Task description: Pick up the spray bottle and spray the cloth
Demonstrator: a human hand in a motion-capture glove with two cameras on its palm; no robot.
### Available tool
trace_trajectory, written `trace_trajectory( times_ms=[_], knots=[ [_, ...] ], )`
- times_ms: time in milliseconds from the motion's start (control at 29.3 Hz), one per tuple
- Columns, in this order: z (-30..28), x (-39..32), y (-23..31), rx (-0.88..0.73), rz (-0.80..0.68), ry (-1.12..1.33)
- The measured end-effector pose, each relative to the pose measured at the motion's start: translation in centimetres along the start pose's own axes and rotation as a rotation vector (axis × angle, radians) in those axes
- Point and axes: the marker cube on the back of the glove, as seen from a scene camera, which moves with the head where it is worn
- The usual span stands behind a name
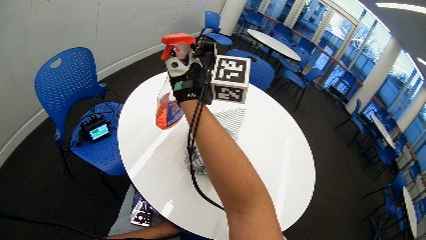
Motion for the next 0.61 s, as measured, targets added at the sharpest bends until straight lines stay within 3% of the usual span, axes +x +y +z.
trace_trajectory(
  times_ms=[171,614],
  knots=[
    [0.9,2.2,1.1,-0.014,0.058,-0.038],
    [0.8,2.0,1.8,0.040,-0.060,0.028]
  ],
)
